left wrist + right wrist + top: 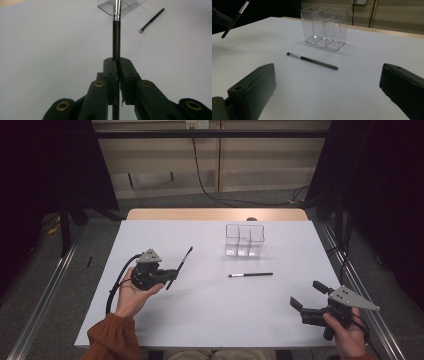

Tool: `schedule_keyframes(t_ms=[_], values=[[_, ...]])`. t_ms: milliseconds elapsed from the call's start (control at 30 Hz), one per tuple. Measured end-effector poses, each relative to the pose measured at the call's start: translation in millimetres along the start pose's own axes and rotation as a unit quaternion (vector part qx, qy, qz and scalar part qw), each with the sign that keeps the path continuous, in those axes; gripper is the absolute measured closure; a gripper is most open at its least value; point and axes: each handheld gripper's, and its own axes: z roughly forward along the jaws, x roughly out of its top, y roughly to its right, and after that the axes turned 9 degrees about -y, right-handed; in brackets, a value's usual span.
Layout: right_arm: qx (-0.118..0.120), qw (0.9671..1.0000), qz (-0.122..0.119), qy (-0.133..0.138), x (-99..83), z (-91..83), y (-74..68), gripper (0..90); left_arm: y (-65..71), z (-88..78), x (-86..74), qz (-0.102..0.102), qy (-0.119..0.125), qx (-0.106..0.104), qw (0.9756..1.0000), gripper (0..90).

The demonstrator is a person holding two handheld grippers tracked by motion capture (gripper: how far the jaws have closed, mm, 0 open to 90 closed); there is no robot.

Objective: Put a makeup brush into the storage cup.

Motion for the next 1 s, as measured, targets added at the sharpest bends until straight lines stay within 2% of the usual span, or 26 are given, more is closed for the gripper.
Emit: schedule_keyframes(t_ms=[67,133,233,400,433,467,500,533,800,1000], values=[[0.001,1.0000,0.000,0.000,0.1,0.2,0.0,0.3,-0.5,-2.0,-1.0,0.002,0.016,0.002,0.9999,84.3],[0.001,1.0000,0.000,0.001,0.1,0.2,0.2,0.3,-0.9,-3.5,-2.8,-0.011,0.037,0.014,0.9992,84.3],[0.001,1.0000,-0.001,0.001,0.0,0.1,0.1,0.3,-1.7,-5.8,-5.4,-0.017,0.059,0.016,0.9979,84.3],[0.001,1.0000,0.000,-0.001,-0.2,0.1,0.3,0.3,1.2,-7.5,-8.4,-0.017,0.100,-0.009,0.9948,84.2],[0.002,1.0000,0.000,-0.001,-0.2,0.1,0.3,0.3,2.0,-7.8,-8.7,-0.024,0.111,-0.025,0.9932,84.2],[0.002,1.0000,0.000,-0.001,-0.3,0.1,0.3,0.3,2.7,-7.8,-8.7,-0.026,0.118,-0.031,0.9922,84.2],[0.001,1.0000,0.000,-0.001,-0.3,0.0,0.3,0.3,4.9,-8.1,-8.3,-0.022,0.124,-0.027,0.9917,84.2],[0.002,1.0000,-0.001,0.000,-0.3,-0.1,0.6,0.3,5.7,-8.3,-8.0,-0.018,0.124,-0.030,0.9916,84.2],[0.003,1.0000,0.000,0.002,-0.5,-0.3,1.1,0.3,9.9,-7.6,-10.1,-0.010,0.156,-0.035,0.9871,84.2],[0.005,1.0000,0.003,0.004,-0.8,-1.2,0.2,0.3,17.7,-6.6,-10.4,-0.001,0.162,-0.042,0.9859,84.2]])
